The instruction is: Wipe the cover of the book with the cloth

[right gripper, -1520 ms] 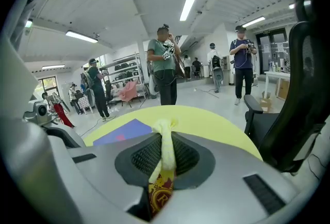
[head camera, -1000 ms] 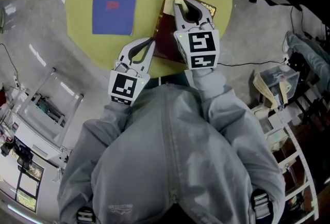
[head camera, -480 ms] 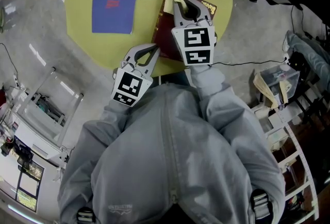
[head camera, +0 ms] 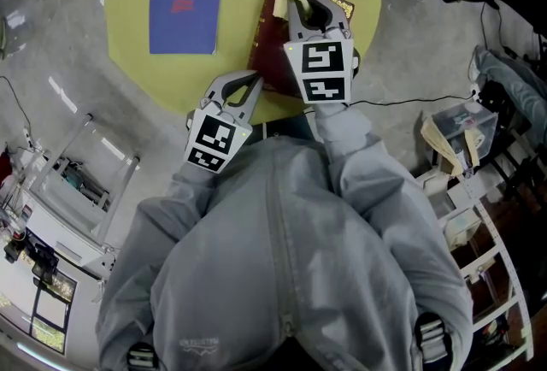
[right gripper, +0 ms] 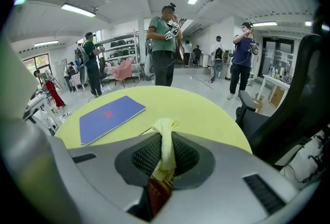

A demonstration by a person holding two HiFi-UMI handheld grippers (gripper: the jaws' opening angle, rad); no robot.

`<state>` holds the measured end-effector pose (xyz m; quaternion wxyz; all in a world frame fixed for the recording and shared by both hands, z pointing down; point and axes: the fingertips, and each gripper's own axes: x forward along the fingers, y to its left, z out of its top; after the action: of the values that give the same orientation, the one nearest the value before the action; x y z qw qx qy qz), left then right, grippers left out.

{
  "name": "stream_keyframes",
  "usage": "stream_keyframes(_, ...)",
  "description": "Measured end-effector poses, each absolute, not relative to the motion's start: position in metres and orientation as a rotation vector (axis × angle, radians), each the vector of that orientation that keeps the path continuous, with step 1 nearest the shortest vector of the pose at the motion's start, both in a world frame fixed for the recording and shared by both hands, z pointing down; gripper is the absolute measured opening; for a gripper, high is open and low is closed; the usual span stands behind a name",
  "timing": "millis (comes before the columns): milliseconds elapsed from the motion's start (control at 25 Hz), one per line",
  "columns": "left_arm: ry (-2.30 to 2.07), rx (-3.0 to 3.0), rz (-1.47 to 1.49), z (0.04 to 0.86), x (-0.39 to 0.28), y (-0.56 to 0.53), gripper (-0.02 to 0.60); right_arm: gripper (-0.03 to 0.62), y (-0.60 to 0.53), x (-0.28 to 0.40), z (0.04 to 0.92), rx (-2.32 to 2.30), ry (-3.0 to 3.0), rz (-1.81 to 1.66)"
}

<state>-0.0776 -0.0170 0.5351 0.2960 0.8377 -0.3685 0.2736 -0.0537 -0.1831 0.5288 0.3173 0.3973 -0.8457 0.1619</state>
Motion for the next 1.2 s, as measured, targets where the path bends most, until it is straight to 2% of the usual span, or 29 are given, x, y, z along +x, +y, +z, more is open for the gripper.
stream_keyframes(1200,-1.005,2.236,0.743,0.533,-0.071,-0.016,0.018,0.057,-0.176,0.061,0.528,1.234,-2.045,0.316)
